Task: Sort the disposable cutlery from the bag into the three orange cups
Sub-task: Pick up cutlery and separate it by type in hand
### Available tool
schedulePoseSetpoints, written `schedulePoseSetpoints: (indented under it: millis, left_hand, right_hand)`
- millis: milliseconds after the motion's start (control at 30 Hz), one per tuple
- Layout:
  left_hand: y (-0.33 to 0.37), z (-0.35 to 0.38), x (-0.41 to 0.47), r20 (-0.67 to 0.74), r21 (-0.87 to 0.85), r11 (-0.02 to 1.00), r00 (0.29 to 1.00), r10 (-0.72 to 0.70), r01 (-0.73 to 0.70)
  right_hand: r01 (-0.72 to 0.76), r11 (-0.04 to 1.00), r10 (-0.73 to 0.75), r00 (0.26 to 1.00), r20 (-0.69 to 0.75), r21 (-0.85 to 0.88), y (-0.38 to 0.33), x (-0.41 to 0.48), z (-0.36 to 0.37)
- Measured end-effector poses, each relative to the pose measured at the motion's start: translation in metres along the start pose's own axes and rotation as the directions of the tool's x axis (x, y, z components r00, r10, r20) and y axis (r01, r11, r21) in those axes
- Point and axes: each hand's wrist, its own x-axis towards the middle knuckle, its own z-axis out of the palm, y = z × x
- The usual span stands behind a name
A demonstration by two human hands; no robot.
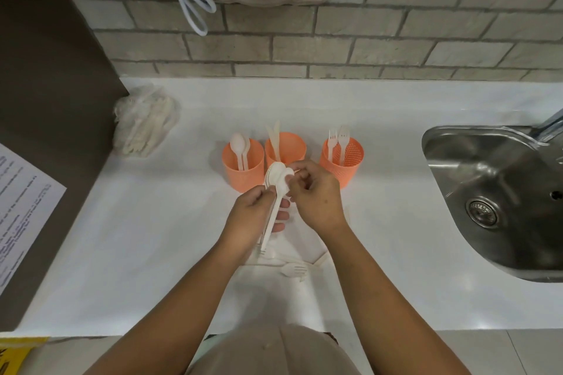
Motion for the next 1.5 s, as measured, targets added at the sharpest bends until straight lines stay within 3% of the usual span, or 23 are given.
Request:
schedulePoseSetpoints:
  millis: [167, 300, 433, 667, 767, 1000, 1167, 1500]
  left_hand:
    - [0.012, -0.009, -0.001, -0.019, 0.023, 0.998, 0.998, 0.052, -0.052]
    - [0.019, -0.021, 0.003, -0.029, 0.024, 0.996, 0.996, 0.089, -0.088]
    - [0.035, -0.034, 0.007, -0.009, -0.014, 0.994, 0.994, 0.108, -0.108]
    - [0.06, -0.066, 0.036, 0.013, 0.227, 0.936, 0.962, 0.274, -0.269]
    - [0.084, -0.069, 0.049, -0.074, 0.306, 0.866, 0.898, 0.435, -0.394]
    - [0.122, -0.073, 0.076, -0.003, 0.451, 0.705, 0.789, 0.614, -0.547]
    - [0.112, -0.074, 0.088, 0.034, 0.561, 0.628, 0.773, 0.634, -0.54]
    - [0.078, -0.076, 0.109, -0.019, 0.783, 0.523, 0.827, 0.562, -0.338]
  right_hand:
    - [0.037, 0.998, -0.039, 0.999, -0.033, -0.058, -0.01, 0.011, 0.011]
    - [-0.054, 0.997, 0.049, 0.994, 0.098, 0.053, -0.028, 0.021, 0.023]
    - [-0.01, 0.997, -0.009, 0.975, 0.224, 0.083, -0.046, 0.037, 0.034]
    - [0.181, 0.982, -0.171, 0.975, 0.144, -0.062, -0.075, 0.065, 0.051]
    - [0.312, 0.94, -0.305, 0.95, 0.073, -0.134, -0.085, 0.08, 0.057]
    - [0.414, 0.892, -0.422, 0.907, -0.006, -0.179, -0.094, 0.11, 0.061]
    - [0.417, 0.876, -0.422, 0.906, 0.033, -0.241, -0.074, 0.114, 0.068]
    - [0.269, 0.93, -0.255, 0.963, 0.09, -0.248, -0.04, 0.103, 0.076]
